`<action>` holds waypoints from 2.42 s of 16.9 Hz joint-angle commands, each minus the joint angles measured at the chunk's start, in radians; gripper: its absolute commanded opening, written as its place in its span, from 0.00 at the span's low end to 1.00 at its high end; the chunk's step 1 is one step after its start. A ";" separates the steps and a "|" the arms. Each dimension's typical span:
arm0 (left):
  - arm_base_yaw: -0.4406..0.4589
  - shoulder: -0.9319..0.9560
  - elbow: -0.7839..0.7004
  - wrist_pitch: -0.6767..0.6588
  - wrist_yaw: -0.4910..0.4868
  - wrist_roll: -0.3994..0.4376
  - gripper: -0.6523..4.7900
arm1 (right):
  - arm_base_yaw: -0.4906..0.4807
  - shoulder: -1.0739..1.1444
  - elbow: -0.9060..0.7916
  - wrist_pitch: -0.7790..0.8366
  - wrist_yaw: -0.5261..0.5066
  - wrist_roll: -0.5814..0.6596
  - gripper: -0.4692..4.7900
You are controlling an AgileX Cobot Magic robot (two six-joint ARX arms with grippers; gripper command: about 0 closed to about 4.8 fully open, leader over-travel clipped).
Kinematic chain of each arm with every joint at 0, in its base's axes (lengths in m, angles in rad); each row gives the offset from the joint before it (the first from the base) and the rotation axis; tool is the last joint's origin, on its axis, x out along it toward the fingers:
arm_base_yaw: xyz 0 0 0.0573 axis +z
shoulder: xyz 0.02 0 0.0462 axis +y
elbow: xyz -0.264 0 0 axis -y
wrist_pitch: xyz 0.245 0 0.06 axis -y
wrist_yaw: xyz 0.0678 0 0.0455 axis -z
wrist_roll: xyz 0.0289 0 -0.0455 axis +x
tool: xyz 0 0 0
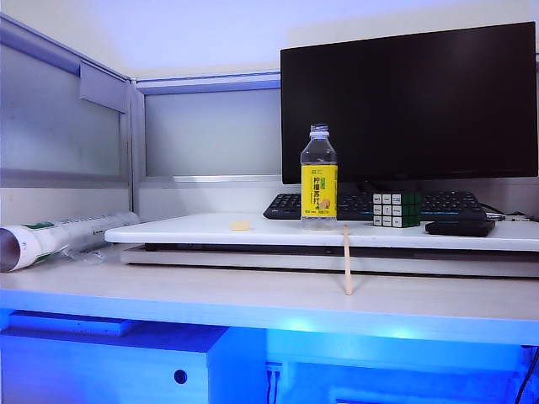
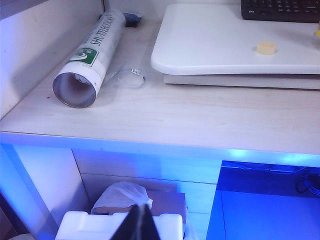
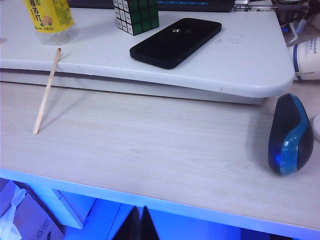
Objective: Grab a stick from the table and stick it in a plastic bottle.
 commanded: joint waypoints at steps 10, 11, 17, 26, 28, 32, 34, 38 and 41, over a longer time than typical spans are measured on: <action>0.000 0.001 0.002 0.006 0.381 -0.019 0.11 | 0.000 0.000 0.000 -0.003 -0.003 -0.003 0.07; 0.000 0.001 0.003 0.006 0.447 -0.019 0.11 | 0.000 0.000 0.001 0.036 -0.017 -0.002 0.07; -0.001 0.001 0.003 0.006 0.461 -0.087 0.11 | 0.000 0.035 0.125 0.208 -0.246 0.280 0.10; -0.007 0.001 0.003 0.006 0.461 -0.112 0.11 | 0.000 0.530 0.345 0.313 -0.399 0.320 0.37; -0.006 0.001 0.003 0.006 0.461 -0.112 0.11 | 0.000 0.662 0.397 0.347 -0.431 0.349 0.46; -0.006 0.001 0.003 0.006 0.460 -0.112 0.11 | 0.002 0.972 0.547 0.364 -0.528 0.404 0.87; -0.007 0.001 0.003 0.006 0.461 -0.112 0.11 | 0.006 1.126 0.629 0.367 -0.595 0.430 0.96; -0.007 0.001 0.003 0.006 0.457 -0.112 0.11 | 0.105 1.774 0.998 0.370 -0.613 0.469 1.00; -0.007 0.001 0.003 0.006 0.457 -0.112 0.11 | 0.108 1.834 1.018 0.371 -0.596 0.470 1.00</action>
